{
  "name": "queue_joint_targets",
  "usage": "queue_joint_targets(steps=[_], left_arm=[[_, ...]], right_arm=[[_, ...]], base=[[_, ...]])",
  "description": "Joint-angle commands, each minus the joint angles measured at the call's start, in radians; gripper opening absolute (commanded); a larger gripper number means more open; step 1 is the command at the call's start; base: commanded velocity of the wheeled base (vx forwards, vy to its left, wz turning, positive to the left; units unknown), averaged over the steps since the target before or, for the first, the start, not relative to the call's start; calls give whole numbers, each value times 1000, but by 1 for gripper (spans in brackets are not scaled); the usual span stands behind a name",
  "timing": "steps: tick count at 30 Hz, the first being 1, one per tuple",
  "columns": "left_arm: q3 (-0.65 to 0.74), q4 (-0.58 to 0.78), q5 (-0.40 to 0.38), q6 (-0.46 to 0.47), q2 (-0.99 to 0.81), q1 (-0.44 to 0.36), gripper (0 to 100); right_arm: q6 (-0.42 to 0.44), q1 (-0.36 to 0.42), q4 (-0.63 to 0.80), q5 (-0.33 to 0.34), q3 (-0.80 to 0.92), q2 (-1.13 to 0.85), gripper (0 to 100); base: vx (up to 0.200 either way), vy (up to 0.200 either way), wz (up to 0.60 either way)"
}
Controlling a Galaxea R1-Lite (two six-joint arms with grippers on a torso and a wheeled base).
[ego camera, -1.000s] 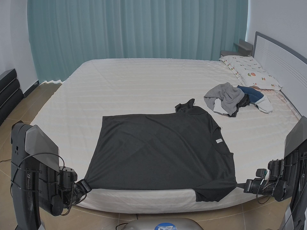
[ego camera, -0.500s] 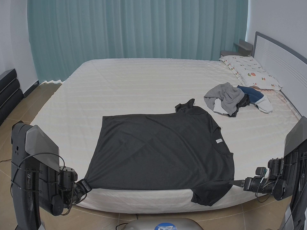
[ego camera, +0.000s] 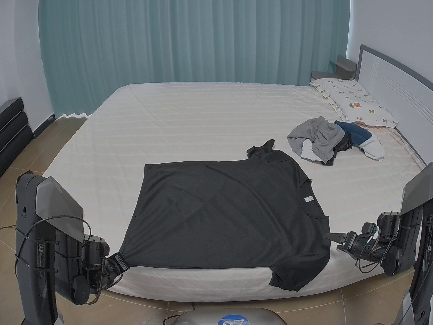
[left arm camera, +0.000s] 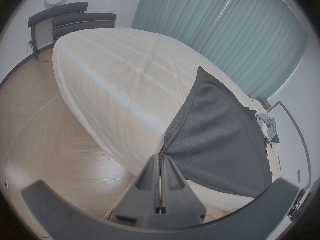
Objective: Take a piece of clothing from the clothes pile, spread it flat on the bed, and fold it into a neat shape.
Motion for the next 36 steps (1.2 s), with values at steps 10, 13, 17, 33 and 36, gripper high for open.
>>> queue_joint_targets(steps=[10,13,17,33,36], left_arm=[[0,0,0,-2,1,-1,0],[0,0,0,-2,1,1,0],[0,0,0,-2,1,-1,0],[0,0,0,-2,1,1,0],[0,0,0,-2,1,1,0]], right_arm=[[-3,13,2,-9,-62,44,100],[-6,-4,2,-9,-63,46,100],[-21,-23,2,-9,-65,43,100],[-24,45,111,-113,-194,80,100],[-24,50,134,-140,-224,80,0]], base=[[0,0,0],[0,0,0],[0,0,0],[0,0,0],[0,0,0]])
